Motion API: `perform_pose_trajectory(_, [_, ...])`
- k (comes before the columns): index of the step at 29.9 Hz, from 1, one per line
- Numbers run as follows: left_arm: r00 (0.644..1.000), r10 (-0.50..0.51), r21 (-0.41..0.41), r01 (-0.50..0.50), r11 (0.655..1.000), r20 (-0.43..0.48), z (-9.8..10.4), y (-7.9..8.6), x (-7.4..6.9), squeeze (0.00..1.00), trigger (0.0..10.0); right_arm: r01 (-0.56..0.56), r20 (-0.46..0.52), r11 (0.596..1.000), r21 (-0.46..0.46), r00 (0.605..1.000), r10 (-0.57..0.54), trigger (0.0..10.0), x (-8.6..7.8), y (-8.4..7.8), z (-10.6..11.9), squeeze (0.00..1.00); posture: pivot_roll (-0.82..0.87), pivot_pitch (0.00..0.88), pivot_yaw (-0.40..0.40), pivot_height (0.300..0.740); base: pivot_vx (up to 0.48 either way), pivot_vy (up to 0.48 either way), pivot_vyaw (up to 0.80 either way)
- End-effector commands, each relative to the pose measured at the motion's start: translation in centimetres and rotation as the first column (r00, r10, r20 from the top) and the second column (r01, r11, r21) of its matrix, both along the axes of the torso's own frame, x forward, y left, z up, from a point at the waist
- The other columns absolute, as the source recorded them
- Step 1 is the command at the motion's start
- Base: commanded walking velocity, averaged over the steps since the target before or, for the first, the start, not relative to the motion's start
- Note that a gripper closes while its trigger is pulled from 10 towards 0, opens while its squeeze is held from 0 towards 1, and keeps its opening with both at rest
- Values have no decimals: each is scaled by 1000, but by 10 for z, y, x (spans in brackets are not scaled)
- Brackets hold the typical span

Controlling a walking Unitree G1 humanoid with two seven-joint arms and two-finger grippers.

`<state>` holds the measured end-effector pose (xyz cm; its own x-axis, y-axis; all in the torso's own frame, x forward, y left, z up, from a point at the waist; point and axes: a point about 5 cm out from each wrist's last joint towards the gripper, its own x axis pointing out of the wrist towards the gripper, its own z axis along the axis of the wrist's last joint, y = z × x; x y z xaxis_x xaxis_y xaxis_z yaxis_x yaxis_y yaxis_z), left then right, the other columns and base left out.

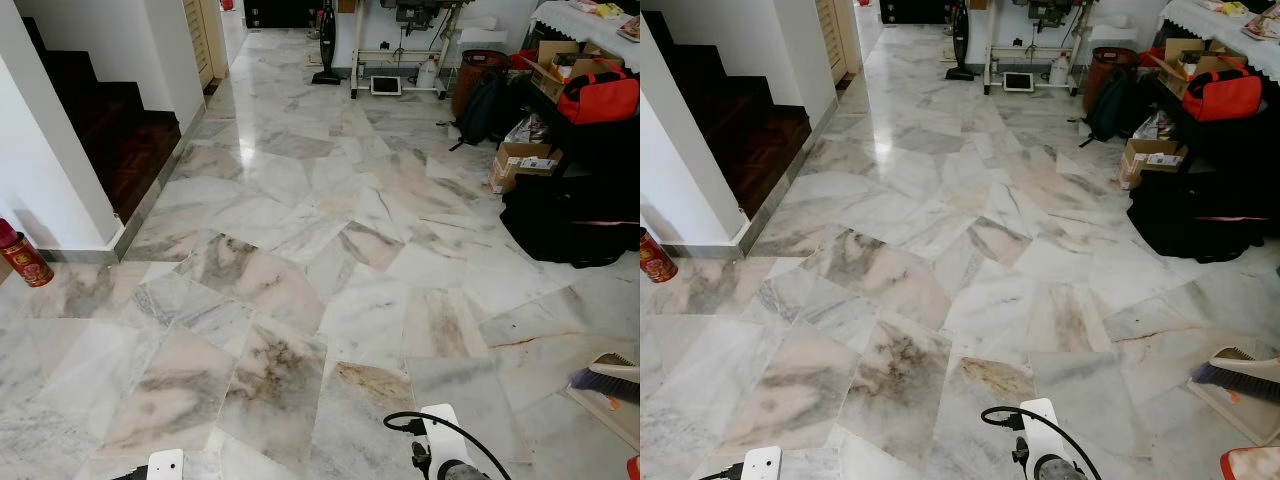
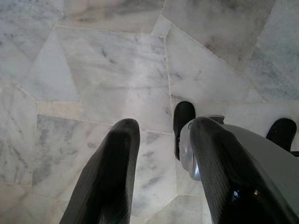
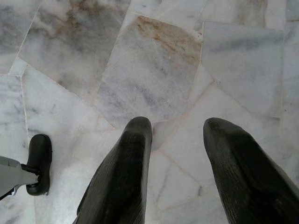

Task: Setting the table

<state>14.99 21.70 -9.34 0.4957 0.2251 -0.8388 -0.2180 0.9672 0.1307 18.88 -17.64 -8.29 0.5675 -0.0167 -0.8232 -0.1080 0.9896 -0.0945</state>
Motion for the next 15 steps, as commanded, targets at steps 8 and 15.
perform_pose_trajectory(8, [943, -317, -16, 320, 947, 98, 9, -28, 26, 0, 10000, 23, 84, 993, 115, 996, -33, 10000, 19, 6, 11, 0, -54, 0, 46, 732, 0, 0, 0])
perform_pose_trajectory(15, [947, -264, -49, 276, 960, 182, 13, -40, 37, 0, 10000, -44, 104, 988, 149, 994, 29, 10000, 24, 13, 13, 0, 26, 0, -14, 732, 0, 0, 0])
